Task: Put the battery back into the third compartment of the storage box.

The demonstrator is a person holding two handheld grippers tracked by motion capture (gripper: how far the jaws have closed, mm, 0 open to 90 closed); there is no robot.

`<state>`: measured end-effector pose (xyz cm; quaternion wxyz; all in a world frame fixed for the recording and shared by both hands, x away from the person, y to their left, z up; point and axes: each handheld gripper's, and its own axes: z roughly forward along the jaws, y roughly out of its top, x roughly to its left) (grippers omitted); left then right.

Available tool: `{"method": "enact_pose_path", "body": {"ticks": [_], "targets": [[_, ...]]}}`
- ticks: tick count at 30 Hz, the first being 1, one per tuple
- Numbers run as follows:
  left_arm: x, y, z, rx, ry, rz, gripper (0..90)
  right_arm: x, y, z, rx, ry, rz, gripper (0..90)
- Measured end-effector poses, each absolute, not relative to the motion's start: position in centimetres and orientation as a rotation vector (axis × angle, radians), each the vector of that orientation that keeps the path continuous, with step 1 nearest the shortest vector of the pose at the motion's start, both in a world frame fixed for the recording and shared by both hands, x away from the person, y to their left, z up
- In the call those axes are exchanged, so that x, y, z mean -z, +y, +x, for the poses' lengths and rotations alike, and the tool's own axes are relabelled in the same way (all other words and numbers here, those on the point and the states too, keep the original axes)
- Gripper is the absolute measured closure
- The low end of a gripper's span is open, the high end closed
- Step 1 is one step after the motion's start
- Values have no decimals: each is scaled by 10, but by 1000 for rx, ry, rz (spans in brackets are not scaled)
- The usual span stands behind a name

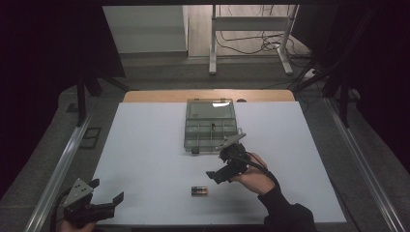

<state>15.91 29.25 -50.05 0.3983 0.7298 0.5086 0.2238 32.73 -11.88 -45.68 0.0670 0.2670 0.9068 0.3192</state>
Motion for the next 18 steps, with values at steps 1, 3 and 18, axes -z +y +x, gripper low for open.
{"method": "enact_pose_path", "body": {"ticks": [1,3,18], "targets": [[501,293,159,-567,1287,1847,24,458,-117,326,-960,2730,798,0],[501,293,159,-566,1288,1846,23,460,-113,324,-931,2719,783,1],[501,293,159,-564,1287,1845,24,482,-86,310,-870,2835,655,359]]}}
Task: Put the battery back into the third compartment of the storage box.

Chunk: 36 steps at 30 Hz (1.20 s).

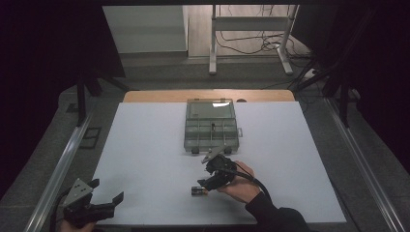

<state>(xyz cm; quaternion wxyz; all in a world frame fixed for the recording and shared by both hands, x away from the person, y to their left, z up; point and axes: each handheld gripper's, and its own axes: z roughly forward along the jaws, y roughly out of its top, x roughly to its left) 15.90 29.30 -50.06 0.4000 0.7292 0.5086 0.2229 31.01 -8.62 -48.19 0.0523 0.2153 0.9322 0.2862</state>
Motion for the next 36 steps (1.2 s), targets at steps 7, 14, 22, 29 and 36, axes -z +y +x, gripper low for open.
{"method": "enact_pose_path", "body": {"ticks": [7,14,22,29,36], "targets": [[501,293,159,-563,1283,1845,24,493,-74,308,-817,2906,611,476],[501,293,159,-565,1280,1849,24,498,-69,306,-784,2941,560,587],[501,292,159,-566,1278,1853,24,507,-64,308,-727,2965,519,681],[500,292,159,-566,1276,1853,24,510,-62,308,-695,2939,479,765],[501,293,159,-565,1277,1853,24,500,-68,307,-776,2902,462,765]]}}
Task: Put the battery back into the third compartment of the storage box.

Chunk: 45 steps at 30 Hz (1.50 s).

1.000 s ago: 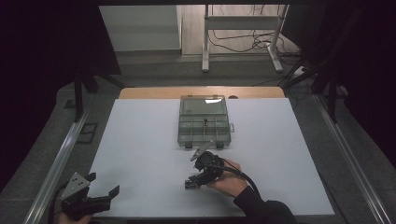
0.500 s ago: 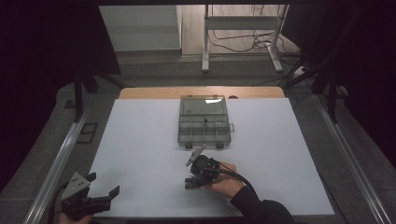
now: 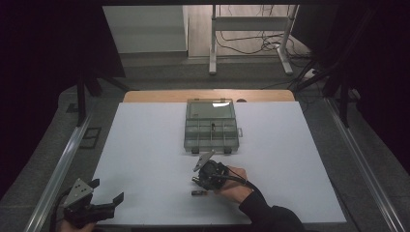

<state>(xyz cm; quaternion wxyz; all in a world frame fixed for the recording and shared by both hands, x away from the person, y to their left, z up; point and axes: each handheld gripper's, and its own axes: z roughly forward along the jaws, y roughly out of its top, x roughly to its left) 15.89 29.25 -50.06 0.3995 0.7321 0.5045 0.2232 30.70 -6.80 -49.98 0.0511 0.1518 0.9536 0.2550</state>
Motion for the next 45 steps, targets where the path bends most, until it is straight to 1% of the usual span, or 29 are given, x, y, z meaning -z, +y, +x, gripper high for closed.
{"method": "enact_pose_path", "body": {"ticks": [9,22,30,45], "targets": [[501,292,159,-564,1279,1853,24,485,-85,317,-862,2857,592,766],[501,292,159,-562,1282,1852,24,466,-105,334,-918,2771,691,766],[501,293,159,-561,1283,1850,24,455,-117,352,-962,2699,774,767],[501,293,160,-557,1285,1846,24,440,-122,393,-970,2607,909,766]]}}
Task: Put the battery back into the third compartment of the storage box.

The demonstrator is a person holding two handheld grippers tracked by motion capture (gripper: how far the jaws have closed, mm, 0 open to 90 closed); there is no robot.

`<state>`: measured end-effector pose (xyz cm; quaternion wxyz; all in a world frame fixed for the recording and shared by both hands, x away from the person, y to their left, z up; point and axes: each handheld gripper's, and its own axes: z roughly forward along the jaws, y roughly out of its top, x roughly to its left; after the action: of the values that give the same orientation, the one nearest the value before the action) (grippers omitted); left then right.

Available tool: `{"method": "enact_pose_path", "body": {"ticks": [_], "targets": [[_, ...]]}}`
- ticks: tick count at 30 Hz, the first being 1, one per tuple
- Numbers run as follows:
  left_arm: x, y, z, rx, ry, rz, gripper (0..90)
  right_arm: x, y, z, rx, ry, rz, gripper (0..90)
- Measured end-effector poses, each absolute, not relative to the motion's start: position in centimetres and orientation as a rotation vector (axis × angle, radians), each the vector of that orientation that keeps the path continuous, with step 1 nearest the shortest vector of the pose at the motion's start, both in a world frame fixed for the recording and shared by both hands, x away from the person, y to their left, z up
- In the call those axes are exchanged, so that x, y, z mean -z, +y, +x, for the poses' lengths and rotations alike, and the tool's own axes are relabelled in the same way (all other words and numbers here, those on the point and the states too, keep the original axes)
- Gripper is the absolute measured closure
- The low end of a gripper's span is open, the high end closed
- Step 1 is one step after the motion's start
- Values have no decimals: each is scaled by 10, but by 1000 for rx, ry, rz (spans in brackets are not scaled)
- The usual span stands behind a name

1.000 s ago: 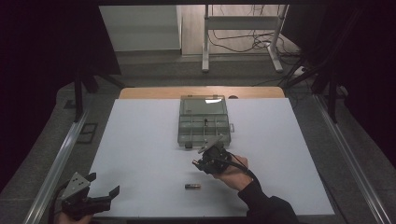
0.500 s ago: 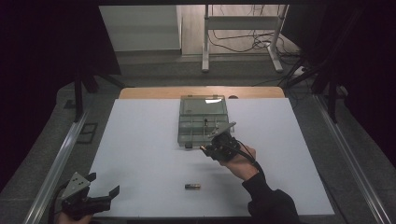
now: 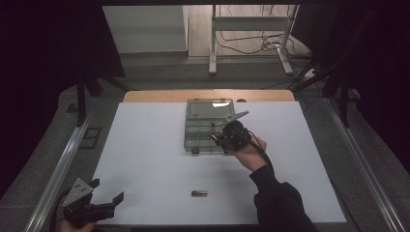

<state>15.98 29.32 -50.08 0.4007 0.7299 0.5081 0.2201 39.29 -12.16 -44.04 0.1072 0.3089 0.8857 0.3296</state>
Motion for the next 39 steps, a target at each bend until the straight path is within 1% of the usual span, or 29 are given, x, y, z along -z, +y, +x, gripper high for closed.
{"method": "enact_pose_path", "body": {"ticks": [17,35,37,39], "targets": [[501,294,160,-549,1285,1841,24,435,-121,441,-937,2523,1035,766],[501,294,160,-546,1278,1843,25,462,-103,475,-843,2476,1143,764],[501,294,160,-545,1278,1843,25,465,-102,476,-833,2469,1145,753],[501,294,160,-545,1278,1843,25,467,-103,477,-845,2464,1177,666]]}}
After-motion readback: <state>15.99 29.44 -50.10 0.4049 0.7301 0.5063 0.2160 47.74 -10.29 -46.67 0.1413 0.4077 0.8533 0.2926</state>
